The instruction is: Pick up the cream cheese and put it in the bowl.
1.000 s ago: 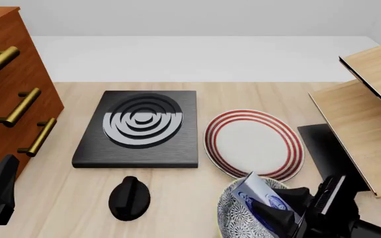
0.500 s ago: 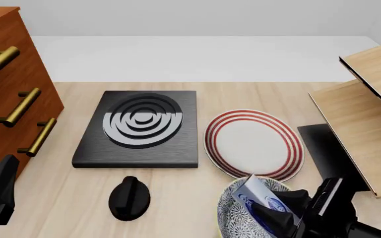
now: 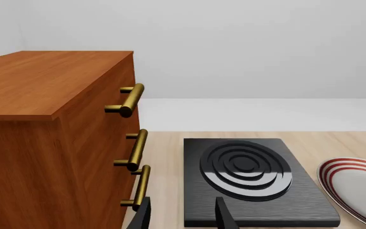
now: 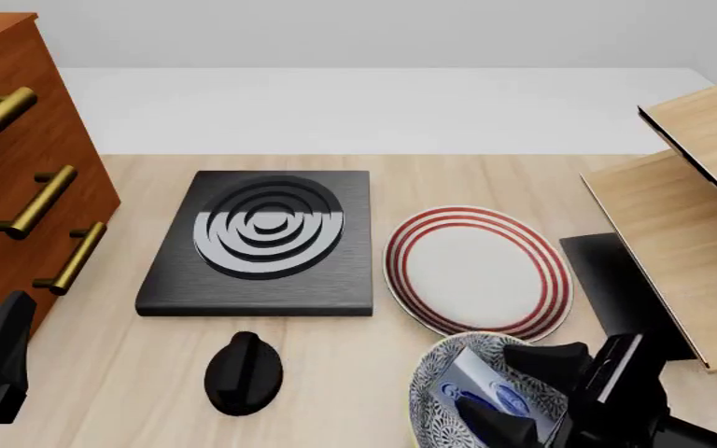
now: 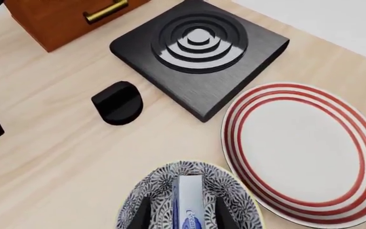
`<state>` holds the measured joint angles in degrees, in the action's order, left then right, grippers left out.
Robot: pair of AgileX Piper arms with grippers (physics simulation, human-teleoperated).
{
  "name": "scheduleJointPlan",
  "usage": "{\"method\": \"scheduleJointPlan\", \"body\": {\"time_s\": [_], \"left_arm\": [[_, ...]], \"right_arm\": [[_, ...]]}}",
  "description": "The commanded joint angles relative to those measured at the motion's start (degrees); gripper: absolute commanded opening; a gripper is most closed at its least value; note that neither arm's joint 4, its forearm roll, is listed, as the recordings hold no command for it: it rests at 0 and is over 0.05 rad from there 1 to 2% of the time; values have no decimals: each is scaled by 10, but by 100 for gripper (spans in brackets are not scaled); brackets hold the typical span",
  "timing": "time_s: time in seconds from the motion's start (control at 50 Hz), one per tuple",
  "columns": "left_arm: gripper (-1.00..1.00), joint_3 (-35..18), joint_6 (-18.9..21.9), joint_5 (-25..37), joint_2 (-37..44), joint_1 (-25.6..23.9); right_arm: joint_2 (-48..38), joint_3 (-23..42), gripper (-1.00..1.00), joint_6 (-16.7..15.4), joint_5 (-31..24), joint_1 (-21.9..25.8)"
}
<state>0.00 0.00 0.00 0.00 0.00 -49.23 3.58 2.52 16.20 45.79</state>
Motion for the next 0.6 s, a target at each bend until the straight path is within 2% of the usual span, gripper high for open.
{"method": "scheduleJointPlan", "body": {"time_s": [0.02, 0.2, 0.44, 0.6], "left_arm": [[100, 0, 0, 0, 0, 0], [100, 0, 0, 0, 0, 0], [100, 0, 0, 0, 0, 0], [100, 0, 0, 0, 0, 0]], "right_arm": [[2, 2, 100, 3, -2, 2], [13, 5, 100, 4, -12, 2], [108, 52, 100, -7, -129, 2], [143, 78, 100, -14, -178, 4]]}}
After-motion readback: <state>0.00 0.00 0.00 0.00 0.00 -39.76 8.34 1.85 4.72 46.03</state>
